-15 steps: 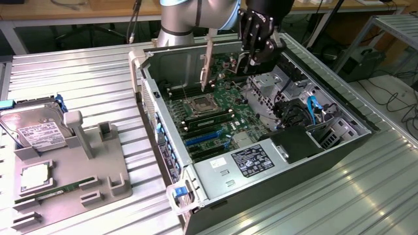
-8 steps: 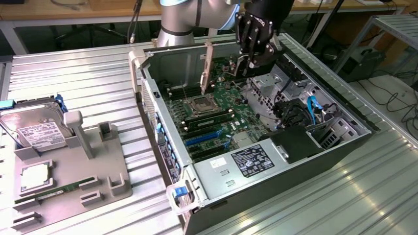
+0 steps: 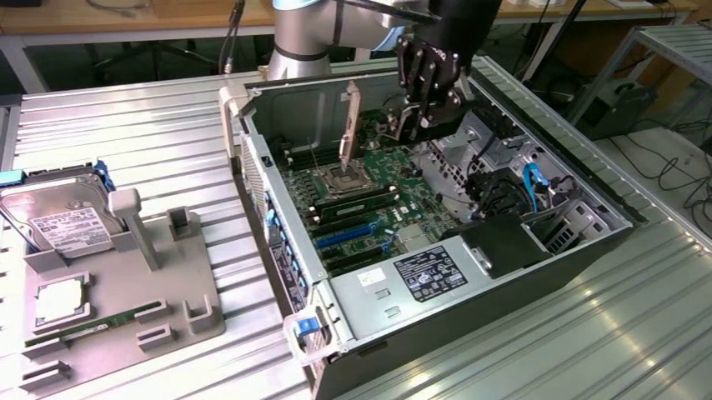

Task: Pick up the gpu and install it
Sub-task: 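Insert the gpu into the slot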

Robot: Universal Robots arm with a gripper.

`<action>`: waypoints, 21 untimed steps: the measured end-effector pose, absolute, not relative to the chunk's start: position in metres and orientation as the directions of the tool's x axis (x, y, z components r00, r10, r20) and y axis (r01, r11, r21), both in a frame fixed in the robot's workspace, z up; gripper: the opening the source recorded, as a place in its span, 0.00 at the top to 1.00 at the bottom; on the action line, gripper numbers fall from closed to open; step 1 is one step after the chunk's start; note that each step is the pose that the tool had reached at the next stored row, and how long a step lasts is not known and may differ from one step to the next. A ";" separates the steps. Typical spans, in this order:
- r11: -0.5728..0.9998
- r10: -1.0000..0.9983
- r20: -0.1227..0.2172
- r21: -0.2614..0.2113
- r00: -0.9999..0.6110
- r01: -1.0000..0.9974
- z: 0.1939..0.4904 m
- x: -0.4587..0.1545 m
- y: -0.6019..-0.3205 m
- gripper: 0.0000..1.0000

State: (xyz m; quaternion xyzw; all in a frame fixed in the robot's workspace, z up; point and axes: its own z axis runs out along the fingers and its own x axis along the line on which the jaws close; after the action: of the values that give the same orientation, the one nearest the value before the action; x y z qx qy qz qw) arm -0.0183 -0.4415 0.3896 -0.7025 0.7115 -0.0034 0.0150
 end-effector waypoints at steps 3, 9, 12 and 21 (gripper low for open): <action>0.013 -1.000 -0.015 -0.021 -0.012 -1.000 0.385 -0.018 -0.441 0.73; 0.013 -1.000 -0.009 -0.016 -0.013 -1.000 0.382 -0.022 -0.441 0.73; 0.013 -1.000 -0.010 -0.016 -0.013 -1.000 0.375 -0.032 -0.441 0.73; 0.013 -1.000 -0.008 -0.016 -0.013 -1.000 0.353 -0.052 -0.440 0.73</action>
State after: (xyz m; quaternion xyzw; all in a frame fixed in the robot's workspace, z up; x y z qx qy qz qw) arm -0.0517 -0.4405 0.3534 -0.7024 0.7117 -0.0029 0.0082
